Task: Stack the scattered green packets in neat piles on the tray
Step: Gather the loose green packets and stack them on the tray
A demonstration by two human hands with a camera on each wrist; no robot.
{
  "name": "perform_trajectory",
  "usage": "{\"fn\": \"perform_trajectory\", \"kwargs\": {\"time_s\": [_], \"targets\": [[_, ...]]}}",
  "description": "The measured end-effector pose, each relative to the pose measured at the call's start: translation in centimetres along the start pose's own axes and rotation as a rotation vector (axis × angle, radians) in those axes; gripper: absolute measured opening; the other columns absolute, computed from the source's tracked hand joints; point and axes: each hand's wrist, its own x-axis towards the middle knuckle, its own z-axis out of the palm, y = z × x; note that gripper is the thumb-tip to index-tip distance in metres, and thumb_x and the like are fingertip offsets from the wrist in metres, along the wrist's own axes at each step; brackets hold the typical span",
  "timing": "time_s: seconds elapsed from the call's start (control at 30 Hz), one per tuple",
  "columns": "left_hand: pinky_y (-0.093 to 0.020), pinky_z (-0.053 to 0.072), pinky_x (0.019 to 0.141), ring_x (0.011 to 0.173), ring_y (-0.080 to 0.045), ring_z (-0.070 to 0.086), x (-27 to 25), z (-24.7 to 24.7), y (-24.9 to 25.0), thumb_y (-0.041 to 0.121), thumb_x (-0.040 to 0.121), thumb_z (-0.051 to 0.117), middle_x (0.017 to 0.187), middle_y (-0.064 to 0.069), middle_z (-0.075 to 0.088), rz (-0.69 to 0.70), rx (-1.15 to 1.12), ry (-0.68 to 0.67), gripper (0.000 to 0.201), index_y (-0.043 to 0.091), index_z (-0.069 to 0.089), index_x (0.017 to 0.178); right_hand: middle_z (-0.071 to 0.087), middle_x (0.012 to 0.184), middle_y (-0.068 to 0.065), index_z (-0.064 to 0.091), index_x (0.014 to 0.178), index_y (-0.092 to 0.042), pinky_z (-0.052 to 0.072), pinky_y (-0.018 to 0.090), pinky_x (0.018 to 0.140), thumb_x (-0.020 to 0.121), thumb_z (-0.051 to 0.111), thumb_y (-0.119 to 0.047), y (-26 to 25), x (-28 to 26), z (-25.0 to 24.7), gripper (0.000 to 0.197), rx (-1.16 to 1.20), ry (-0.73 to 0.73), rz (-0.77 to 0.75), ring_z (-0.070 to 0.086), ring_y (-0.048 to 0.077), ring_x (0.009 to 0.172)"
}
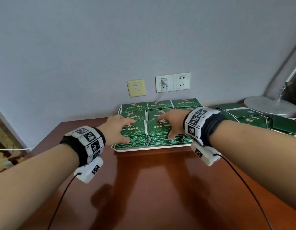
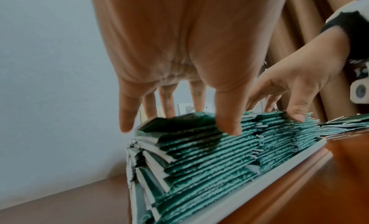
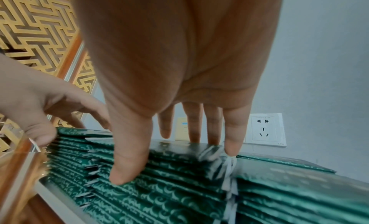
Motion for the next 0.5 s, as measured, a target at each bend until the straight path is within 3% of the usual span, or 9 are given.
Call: {"fn": "perform_trajectory", "kwargs": {"time_s": [0.13,0.27,0.5], "targets": [[-0.038,0.027,0.108,0.133,-0.024,0.022,-0.6,-0.3,1.9,0.039,0.084,0.067,0.142,-0.007,0.033,0.021,0.007,0.061,0.077,0.031,0.026,0.149,0.040,0.148,0.002,0.022,0.151,-0.023,0.039,0.038,0.103,0.076,0.075,-0.044,0.4,-1.2,-0.2,0.095,0.050,0.018,0.008,0.044,0.024,0.131],[-0.039,0.027,0.109,0.132,-0.024,0.020,-0.9,-0.5,5.2,0.040,0.084,0.065,0.142,-0.006,0.031,0.090,0.027,0.061,0.076,0.031,0.025,0.148,0.040,0.148,0.003,0.019,0.152,-0.021,0.040,0.037,0.101,0.077,0.073,-0.047,1.4,-3.2,-0.2,0.096,0.074,0.042,0.041,0.045,0.024,0.130],[-0.036,0.027,0.108,0.131,-0.021,0.021,-0.3,0.2,14.4,0.036,0.086,0.062,0.139,-0.002,0.032,0.330,0.061,0.049,0.070,0.030,0.028,0.148,0.051,0.138,0.008,0.034,0.145,-0.015,0.046,0.039,0.098,0.073,0.075,-0.046,6.2,-8.2,1.9,0.088,0.099,0.031,0.260,0.052,0.027,0.121]]}}
